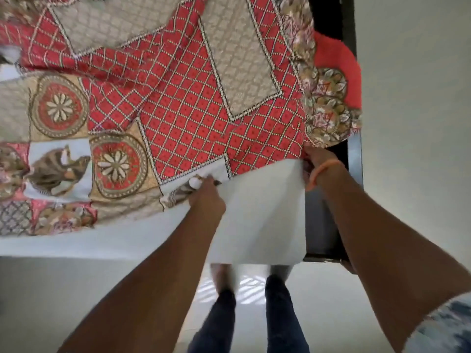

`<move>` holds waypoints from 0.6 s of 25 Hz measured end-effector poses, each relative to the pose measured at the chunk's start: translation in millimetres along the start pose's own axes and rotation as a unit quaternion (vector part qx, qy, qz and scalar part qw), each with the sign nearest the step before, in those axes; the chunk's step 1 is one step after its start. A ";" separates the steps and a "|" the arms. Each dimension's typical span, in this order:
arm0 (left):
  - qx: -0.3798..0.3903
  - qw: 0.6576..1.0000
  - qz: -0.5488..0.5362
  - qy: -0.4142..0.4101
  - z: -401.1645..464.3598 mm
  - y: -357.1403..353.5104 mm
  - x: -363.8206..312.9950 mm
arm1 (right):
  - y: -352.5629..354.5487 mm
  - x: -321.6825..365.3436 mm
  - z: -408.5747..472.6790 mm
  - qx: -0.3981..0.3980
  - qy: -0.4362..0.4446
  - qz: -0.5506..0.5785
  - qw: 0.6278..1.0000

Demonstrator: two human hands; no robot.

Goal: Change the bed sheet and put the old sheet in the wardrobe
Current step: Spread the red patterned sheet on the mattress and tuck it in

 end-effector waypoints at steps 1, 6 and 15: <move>-0.017 1.000 -0.015 -0.013 0.2 3.3 5.4 | 7.2 -7.4 3.0 0.018 0.006 -0.003 1.000; -0.046 0.997 0.044 -0.038 -14.1 48.3 73.0 | 84.4 -99.5 -15.9 -0.024 -0.058 -0.092 0.994; -0.073 0.991 0.109 0.040 12.3 174.7 180.2 | 181.4 -248.3 -65.9 -0.066 -0.118 -0.137 0.981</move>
Point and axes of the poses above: each hand's wrist, its own z-axis towards the middle knuckle, its own y-axis out of the back of the hand, x = y × z, the point moved 1 cm from there along z, towards the middle knuckle, and after that the axes turned 7 degrees about -x, right-handed, at the moved point
